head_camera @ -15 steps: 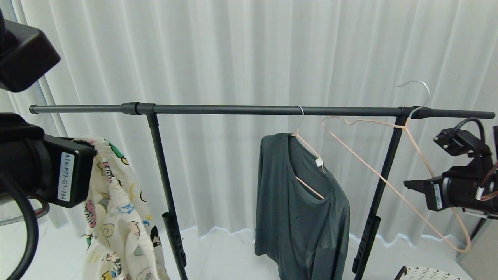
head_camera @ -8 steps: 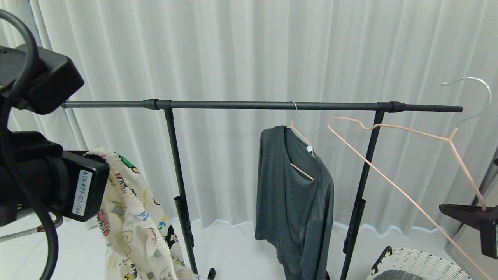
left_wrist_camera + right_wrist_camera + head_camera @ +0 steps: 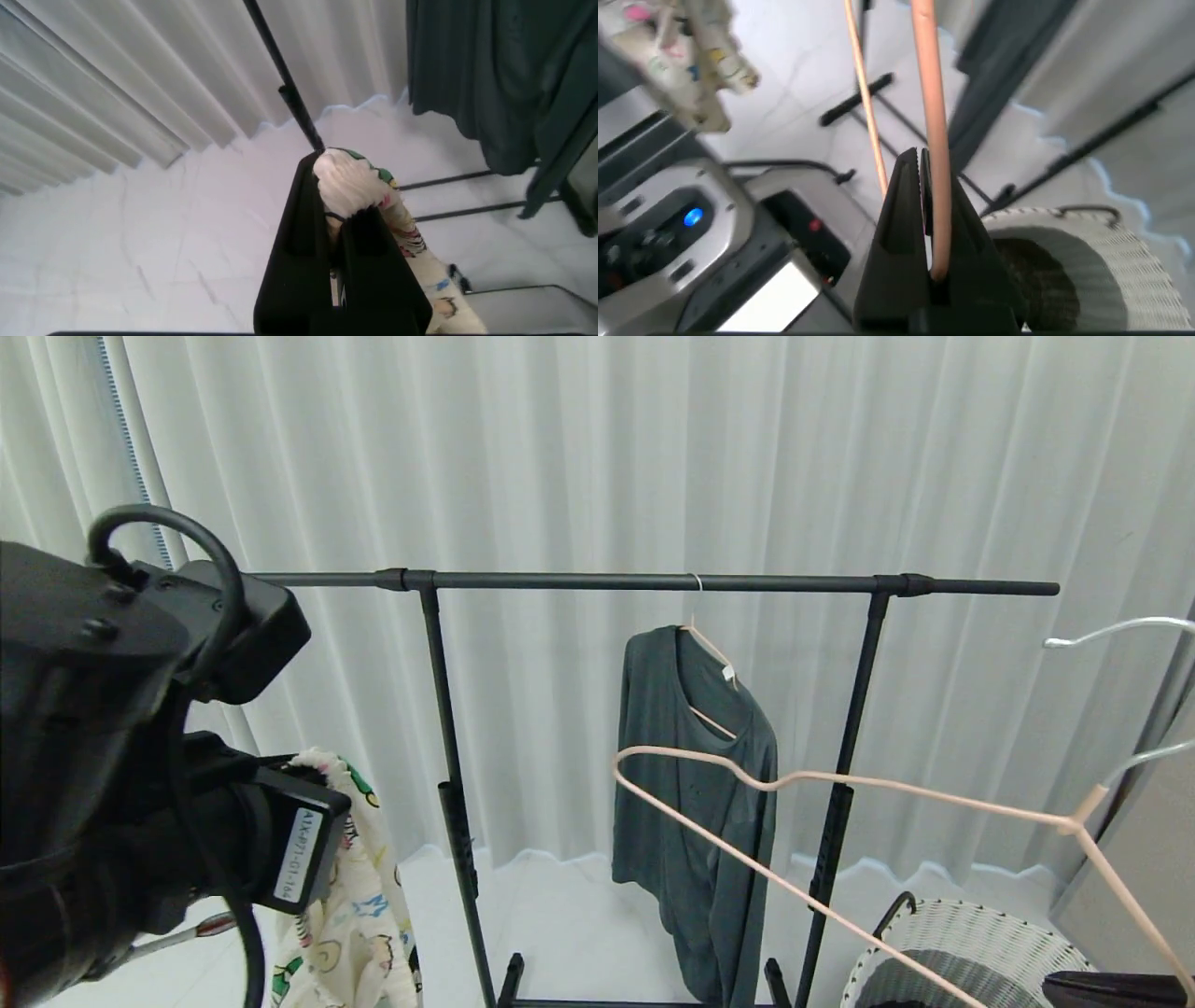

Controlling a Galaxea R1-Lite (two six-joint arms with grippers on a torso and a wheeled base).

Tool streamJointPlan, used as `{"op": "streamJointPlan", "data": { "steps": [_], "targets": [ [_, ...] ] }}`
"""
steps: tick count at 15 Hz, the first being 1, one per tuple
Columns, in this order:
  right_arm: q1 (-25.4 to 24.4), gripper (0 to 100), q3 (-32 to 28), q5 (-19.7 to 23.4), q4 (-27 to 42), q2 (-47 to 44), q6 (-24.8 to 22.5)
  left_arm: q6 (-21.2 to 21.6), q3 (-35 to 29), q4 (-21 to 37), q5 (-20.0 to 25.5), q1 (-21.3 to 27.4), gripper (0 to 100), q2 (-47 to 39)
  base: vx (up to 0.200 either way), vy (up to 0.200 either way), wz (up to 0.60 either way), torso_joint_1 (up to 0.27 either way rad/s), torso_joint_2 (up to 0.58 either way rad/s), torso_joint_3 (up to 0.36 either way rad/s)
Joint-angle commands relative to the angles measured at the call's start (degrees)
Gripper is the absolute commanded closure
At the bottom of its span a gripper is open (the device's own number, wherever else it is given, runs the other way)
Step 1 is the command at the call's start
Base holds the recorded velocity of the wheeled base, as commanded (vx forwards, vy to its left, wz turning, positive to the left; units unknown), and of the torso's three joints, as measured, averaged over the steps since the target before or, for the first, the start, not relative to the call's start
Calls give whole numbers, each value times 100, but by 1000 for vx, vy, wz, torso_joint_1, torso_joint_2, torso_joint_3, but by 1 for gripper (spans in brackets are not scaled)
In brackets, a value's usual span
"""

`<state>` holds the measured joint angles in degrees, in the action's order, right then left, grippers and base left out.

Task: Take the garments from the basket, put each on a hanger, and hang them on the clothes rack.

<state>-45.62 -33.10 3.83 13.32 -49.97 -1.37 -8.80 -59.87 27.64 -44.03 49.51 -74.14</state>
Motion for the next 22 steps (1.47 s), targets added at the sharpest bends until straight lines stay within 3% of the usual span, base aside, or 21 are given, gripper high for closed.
{"op": "streamJointPlan", "data": {
  "steps": [1,4,5,8,11,18,22],
  "targets": [
    [-527,100,31,4,4,-30,22,-570,-192,-30,35,-2,100,-557,0,0,0,0,0,0],
    [-896,100,-4,4,-23,-329,180,-1554,-807,-30,26,-2,100,-1331,0,0,0,0,0,0],
    [-914,100,-21,13,-23,-408,207,-1660,-939,-30,26,-2,100,-1445,0,0,0,0,0,0],
    [-914,100,-30,13,-128,-795,567,-1765,-1176,-30,35,-2,100,-1568,0,0,0,0,0,0],
    [-914,100,-56,-5,-1016,-1463,1059,-2047,-1176,-30,53,-2,100,-1630,0,0,0,0,0,0],
    [-949,100,-180,22,-1183,-1815,1086,-2196,-1299,-30,9,-758,100,-1937,0,0,0,0,0,0],
    [-1213,100,-215,30,-1218,-1902,1112,-2222,-1422,-30,17,-705,100,-1937,0,0,0,0,0,0]
  ]
}}
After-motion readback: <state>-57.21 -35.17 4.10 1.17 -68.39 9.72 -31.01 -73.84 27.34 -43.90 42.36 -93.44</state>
